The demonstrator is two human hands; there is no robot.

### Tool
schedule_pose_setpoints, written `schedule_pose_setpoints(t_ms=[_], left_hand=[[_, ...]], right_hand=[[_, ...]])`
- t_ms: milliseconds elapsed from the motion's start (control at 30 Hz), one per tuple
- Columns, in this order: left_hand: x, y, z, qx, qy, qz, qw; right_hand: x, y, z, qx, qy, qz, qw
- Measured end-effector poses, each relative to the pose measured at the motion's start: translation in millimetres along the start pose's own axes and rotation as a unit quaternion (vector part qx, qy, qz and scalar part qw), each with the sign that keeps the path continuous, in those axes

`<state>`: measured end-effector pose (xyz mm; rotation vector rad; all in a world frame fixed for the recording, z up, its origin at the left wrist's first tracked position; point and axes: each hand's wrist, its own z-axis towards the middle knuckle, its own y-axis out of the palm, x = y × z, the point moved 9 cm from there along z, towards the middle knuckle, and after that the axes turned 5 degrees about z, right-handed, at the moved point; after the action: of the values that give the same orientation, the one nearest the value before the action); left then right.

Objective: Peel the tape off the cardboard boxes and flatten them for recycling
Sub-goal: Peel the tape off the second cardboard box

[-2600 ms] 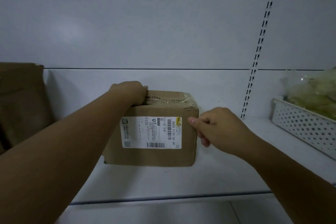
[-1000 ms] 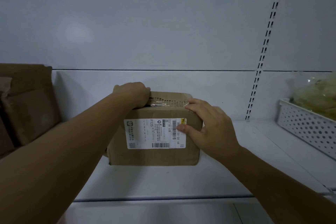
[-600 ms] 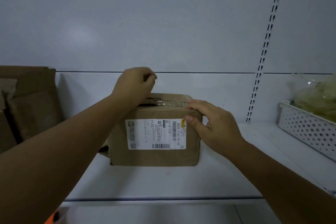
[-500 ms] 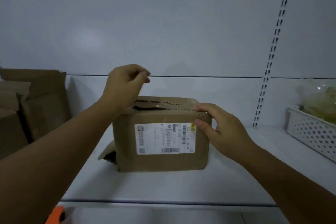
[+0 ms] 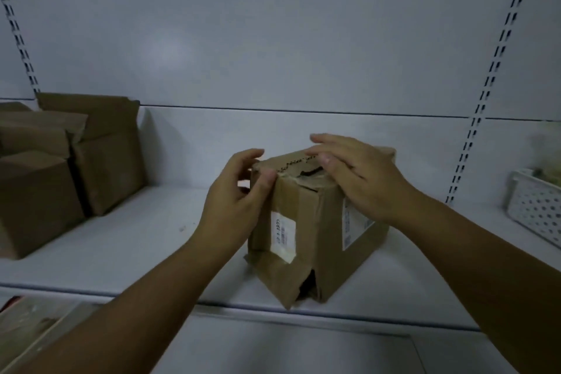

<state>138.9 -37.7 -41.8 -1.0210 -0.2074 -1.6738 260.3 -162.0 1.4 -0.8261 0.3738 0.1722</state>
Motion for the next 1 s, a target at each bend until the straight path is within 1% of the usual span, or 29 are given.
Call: schedule_pose_setpoints(t_ms=[67, 100, 133, 200, 233, 300, 333, 400, 500, 600, 700, 833, 900, 1000], left_hand=[[1, -18, -13, 0.083, 0.014, 0.013, 0.996], [-2, -20, -22, 0.094, 0.012, 0.007, 0.996], [-8, -16, -30, 0.08, -0.006, -0.005, 0.997], [-25, 6, -48, 0.017, -0.072, -0.032, 0.997], [-34, 15, -55, 0.0, -0.103, -0.041, 0.994], [-45, 23, -66, 0.007, -0.144, -0.055, 0.988], [-47, 24, -68, 0.016, -0.153, -0.062, 0.986], [-45, 24, -72, 0.022, -0.139, -0.053, 0.989], [-41, 27, -76, 0.014, -0.117, -0.056, 0.991], [-35, 27, -74, 0.007, -0.099, -0.067, 0.993], [-25, 22, -61, 0.019, -0.08, -0.097, 0.992], [-7, 16, -36, 0.04, -0.046, -0.106, 0.992], [-3, 18, -35, 0.053, -0.052, -0.098, 0.992], [-2, 20, -39, 0.079, -0.067, -0.114, 0.988]], right_hand=[[8, 7, 3, -0.031, 0.034, -0.012, 0.999], [12, 7, 3, -0.035, 0.045, -0.014, 0.998], [15, 7, 2, -0.038, 0.051, -0.016, 0.998], [16, 8, 2, -0.043, 0.056, -0.02, 0.997], [14, 9, 3, -0.042, 0.058, -0.021, 0.997], [12, 9, 3, -0.032, 0.059, -0.018, 0.998], [11, 8, 3, -0.025, 0.055, -0.014, 0.998], [7, 8, 3, -0.014, 0.047, 0.002, 0.999], [8, 10, 5, -0.022, 0.058, 0.018, 0.998], [14, 12, 8, -0.058, 0.082, 0.039, 0.994], [18, 14, 9, -0.105, 0.103, 0.057, 0.987], [17, 13, 10, -0.137, 0.101, 0.056, 0.984], [15, 14, 10, -0.149, 0.098, 0.055, 0.982], [15, 15, 12, -0.162, 0.097, 0.044, 0.981]])
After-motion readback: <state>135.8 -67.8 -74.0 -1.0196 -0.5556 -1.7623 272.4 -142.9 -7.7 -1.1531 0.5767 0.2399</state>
